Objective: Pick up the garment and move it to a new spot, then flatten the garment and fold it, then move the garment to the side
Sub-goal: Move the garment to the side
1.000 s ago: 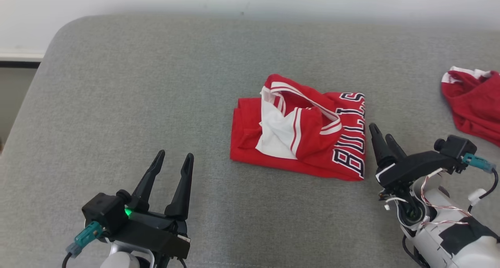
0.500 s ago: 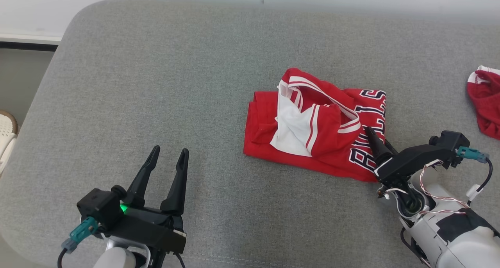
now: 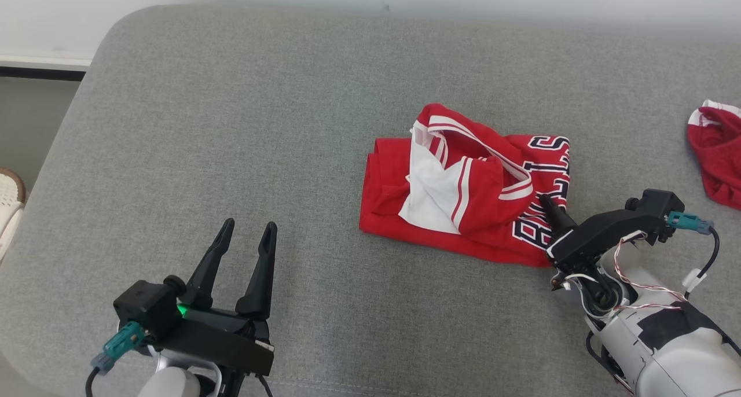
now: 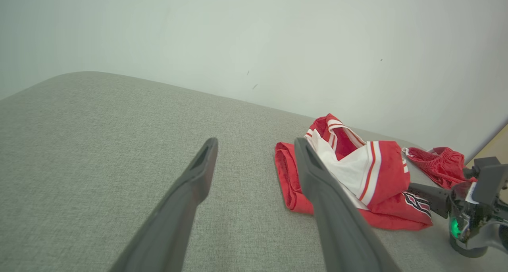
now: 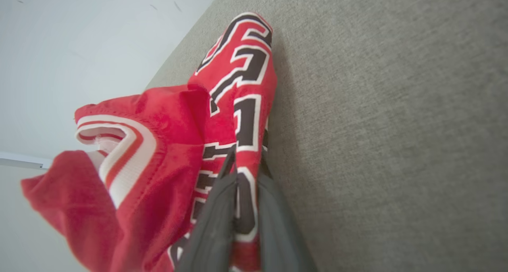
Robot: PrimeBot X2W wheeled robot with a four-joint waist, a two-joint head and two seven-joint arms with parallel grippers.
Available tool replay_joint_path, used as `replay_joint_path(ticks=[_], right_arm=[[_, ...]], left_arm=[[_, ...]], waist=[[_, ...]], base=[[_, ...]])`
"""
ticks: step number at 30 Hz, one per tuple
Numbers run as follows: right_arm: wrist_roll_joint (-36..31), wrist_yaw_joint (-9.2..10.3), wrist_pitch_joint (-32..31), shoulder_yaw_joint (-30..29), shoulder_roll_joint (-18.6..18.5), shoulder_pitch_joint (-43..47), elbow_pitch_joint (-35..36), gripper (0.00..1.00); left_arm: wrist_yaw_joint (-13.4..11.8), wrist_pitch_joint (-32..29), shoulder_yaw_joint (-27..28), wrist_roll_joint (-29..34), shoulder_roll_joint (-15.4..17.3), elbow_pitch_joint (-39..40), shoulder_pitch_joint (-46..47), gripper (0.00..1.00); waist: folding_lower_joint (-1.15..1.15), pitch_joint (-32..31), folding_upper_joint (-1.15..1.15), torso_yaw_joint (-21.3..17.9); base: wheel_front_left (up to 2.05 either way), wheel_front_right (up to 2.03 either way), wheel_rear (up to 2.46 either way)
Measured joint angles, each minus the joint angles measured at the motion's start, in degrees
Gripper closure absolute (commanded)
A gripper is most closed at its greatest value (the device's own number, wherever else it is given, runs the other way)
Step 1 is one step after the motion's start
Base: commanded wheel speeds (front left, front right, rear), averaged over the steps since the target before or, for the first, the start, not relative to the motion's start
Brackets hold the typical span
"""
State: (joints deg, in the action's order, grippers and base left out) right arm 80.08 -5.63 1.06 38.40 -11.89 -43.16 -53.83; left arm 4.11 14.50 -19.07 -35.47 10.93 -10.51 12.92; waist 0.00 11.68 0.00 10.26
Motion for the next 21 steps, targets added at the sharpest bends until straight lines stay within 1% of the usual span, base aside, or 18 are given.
replay_joint_path(ticks=[10, 17, 21], right_arm=[[-1.62, -1.01, 1.64, 0.89, -0.04, -3.09, 0.60, 1.00], [-5.35, -1.27, 2.10, 3.52, -2.03, -7.26, 3.49, 1.00], [-6.81, -1.27, 1.04, 5.65, -2.88, -8.75, 6.22, 1.00]], left_arm=[[0.00, 0.00, 0.64, 0.02, -0.13, -0.51, -0.30, 0.00], [0.02, 0.00, 0.98, 0.02, -0.23, -0.89, -0.61, 0.00], [0.48, 0.00, 0.94, 0.12, -0.46, -0.88, -1.51, 0.00]], waist=[[0.00, -1.58, 0.00, -0.98], [0.00, -3.00, 0.00, -2.44], [0.00, -3.75, 0.00, -3.45]], base=[[0.00, 0.00, 0.00], [0.00, 0.00, 0.00], [0.00, 0.00, 0.00]])
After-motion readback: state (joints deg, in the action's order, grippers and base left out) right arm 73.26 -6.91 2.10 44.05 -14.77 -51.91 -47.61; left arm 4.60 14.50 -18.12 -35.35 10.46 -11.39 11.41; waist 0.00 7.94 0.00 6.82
